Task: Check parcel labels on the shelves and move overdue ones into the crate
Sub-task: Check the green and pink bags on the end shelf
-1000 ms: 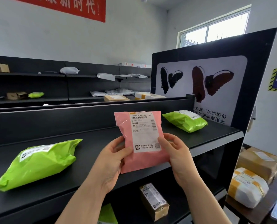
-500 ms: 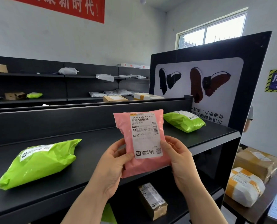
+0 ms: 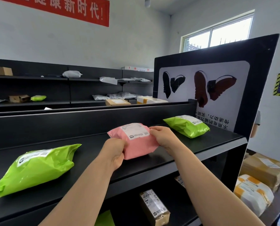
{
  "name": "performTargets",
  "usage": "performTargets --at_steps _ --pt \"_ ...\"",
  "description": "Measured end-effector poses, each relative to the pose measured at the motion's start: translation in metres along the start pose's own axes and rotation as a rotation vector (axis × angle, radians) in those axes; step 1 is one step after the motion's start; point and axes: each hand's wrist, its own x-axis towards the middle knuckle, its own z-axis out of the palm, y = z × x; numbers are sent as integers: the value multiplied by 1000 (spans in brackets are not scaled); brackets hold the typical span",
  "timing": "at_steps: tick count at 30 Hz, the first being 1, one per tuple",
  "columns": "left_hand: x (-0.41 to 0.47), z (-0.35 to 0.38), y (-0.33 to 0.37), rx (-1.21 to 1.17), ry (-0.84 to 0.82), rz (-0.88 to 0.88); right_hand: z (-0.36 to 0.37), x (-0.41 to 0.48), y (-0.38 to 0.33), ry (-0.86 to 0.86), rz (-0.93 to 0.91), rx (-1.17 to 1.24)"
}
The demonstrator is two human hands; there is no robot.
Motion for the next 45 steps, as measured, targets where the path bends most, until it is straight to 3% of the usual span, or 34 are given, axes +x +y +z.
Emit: performTargets --at_steps 4,8,11,15,20,24,32,37,45 --pt "7 6 -4 48 88 33 -6 9 3 -8 -12 -101" --pt "8 24 5 227 239 263 -47 20 4 137 -64 -59" --pt "4 62 12 224 173 401 -90 34 11 274 -77 -40" --pt "19 127 -7 57 -107 204 -144 51 26 389 -14 -11" --pt "41 189 -35 43 -208 -25 -181 73 52 374 117 -7" --pt "64 221 -48 -35 -195 -94 -192 92 65 350 194 21" --pt "92 244 -52 -60 -228 -108 -190 115 79 344 235 97" --pt "84 233 -62 -29 -220 -135 -190 101 96 338 282 279" --pt "41 196 -80 10 -367 42 -182 25 105 421 94 486"
